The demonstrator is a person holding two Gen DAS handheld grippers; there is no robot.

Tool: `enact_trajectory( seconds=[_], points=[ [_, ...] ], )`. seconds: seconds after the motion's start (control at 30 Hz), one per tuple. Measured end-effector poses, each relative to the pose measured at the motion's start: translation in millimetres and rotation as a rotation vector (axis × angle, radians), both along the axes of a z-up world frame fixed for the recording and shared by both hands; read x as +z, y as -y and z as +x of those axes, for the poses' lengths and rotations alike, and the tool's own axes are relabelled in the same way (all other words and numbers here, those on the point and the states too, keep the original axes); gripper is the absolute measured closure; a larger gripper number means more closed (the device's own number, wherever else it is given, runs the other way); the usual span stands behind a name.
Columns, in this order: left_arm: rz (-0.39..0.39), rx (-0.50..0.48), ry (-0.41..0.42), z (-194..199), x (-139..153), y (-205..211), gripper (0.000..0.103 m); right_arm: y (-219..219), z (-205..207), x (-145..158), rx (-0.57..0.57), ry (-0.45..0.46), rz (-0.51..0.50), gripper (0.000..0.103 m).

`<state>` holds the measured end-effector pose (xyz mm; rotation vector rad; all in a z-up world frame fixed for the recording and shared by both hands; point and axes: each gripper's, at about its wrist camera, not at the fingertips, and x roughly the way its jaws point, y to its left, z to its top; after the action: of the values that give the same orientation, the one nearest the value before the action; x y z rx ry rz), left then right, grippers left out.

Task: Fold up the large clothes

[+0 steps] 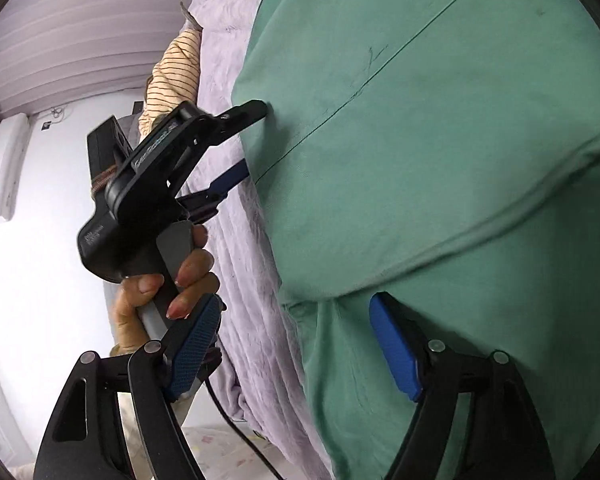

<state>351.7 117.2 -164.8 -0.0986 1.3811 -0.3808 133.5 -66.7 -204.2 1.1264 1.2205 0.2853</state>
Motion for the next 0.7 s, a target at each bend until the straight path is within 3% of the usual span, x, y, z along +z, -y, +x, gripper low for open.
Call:
enact_trajectory(
  seconds=[0.03,0.07,0.1,0.17,0.27,0.37,0.43,0.47,0.5,0.57,0.63,0.7],
  points=[
    [-0.001,-0.005,0.014,-0.1,2.4,-0.1,0.077,-3.5,3.2,-4.2,-0.018,-0.008,-0.003,0.037],
    [0.003,-0.021,0.034,-0.9,6.4,-0.5,0.086,-7.1,7.6,-9.4,-0.035,-0.018,0.006,0.069],
    [0.006,-0.038,0.049,-1.6,10.2,-2.2,0.086,-10.4,9.2,-10.9,-0.036,-0.027,0.031,0.100],
    [0.016,-0.058,0.076,-1.5,14.1,-9.4,0.096,-19.6,18.5,-10.9,-0.024,-0.011,0.082,0.100],
    [0.046,-0.040,0.064,6.9,4.4,-22.7,0.096,-44.5,30.8,-14.9,0.042,0.005,0.118,0.100],
    [0.102,-0.023,0.080,3.9,-3.4,-28.8,0.096,-61.0,31.6,-40.4,0.118,-0.081,0.026,0.100],
    [0.097,0.006,0.088,-0.2,0.0,-34.2,0.096,-57.6,23.2,-41.6,0.123,-0.099,0.033,0.099],
    [0.101,0.027,0.095,-2.7,4.4,-37.0,0.096,-55.3,21.1,-39.0,0.144,-0.110,0.039,0.090],
    [0.101,0.042,0.105,-6.4,9.7,-40.9,0.096,-54.0,17.2,-32.2,0.190,-0.126,0.035,0.073],
    [0.104,0.069,0.144,-14.0,25.1,-45.9,0.096,-41.1,5.2,-4.7,0.245,-0.076,-0.008,0.049],
    [0.091,0.065,0.177,-26.5,41.3,-43.1,0.096,-15.1,-6.3,28.6,0.253,0.003,-0.113,0.046],
    [0.086,0.040,0.202,-38.8,52.4,-35.1,0.096,31.6,-18.6,68.8,0.183,0.092,-0.351,0.046]
  ],
)
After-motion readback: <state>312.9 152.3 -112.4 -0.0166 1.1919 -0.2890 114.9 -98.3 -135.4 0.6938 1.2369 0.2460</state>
